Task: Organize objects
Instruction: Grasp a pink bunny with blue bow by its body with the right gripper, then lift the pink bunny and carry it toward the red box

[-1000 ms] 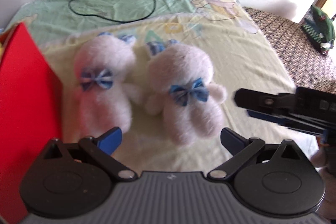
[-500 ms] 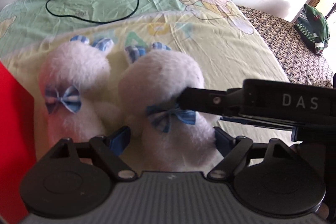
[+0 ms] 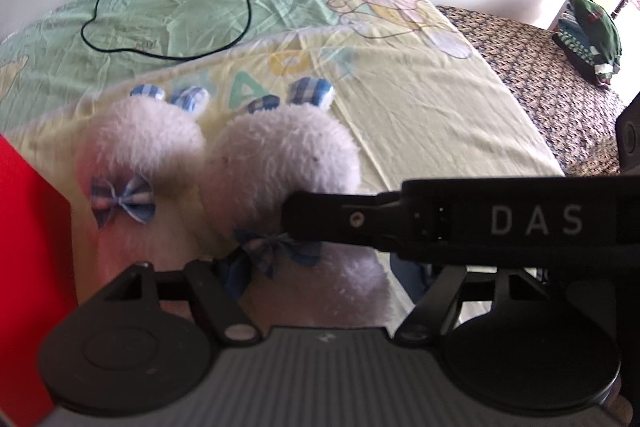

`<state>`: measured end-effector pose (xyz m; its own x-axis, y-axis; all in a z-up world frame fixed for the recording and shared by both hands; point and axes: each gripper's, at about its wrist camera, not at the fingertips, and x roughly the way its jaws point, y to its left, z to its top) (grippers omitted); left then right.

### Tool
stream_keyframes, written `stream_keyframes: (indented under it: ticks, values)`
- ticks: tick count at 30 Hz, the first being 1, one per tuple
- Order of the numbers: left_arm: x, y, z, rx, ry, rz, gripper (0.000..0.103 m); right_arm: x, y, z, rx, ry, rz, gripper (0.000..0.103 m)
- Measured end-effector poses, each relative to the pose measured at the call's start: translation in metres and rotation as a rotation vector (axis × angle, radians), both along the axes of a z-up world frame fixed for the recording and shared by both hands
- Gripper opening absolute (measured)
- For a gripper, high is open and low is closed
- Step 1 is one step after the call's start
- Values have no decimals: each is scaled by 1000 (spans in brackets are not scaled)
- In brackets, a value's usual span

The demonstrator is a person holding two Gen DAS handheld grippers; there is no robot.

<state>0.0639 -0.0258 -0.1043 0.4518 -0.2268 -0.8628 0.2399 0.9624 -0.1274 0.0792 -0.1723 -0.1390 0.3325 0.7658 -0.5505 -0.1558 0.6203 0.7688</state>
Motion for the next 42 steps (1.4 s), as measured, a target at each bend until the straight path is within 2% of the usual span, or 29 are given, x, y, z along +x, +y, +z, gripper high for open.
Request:
stream_keyframes:
  ticks: [8,17,21,23,25,30,33,37,42]
  values:
    - [-33,-10,9,-26,9,-59,72,-31,-17,5,4,28,-17,38]
    - [-84,-13,7,-39,59,-150,72,-75,-28,1,-5,111,47,40]
    - [-91,-15,3,-9,60,-164,78,-83,-28,-1,-16,132,41,44]
    - [-90,-15,2,6,42,-144,86,-84,-26,0,-47,115,15,48]
    - [-90,-14,3,23,10,-125,89,-83,-24,0,-69,101,-1,57]
    - [-79,-16,3,34,-16,-108,85,-80,-17,-2,-92,73,-14,64]
    - [-77,-14,2,21,-16,-94,83,-79,-16,-2,-102,60,-20,64]
    - [-82,-6,8,-20,-21,-84,77,-84,-15,3,-111,39,-24,54]
    - [-90,-1,14,-47,-36,-83,74,-91,-14,10,-111,22,-38,50]
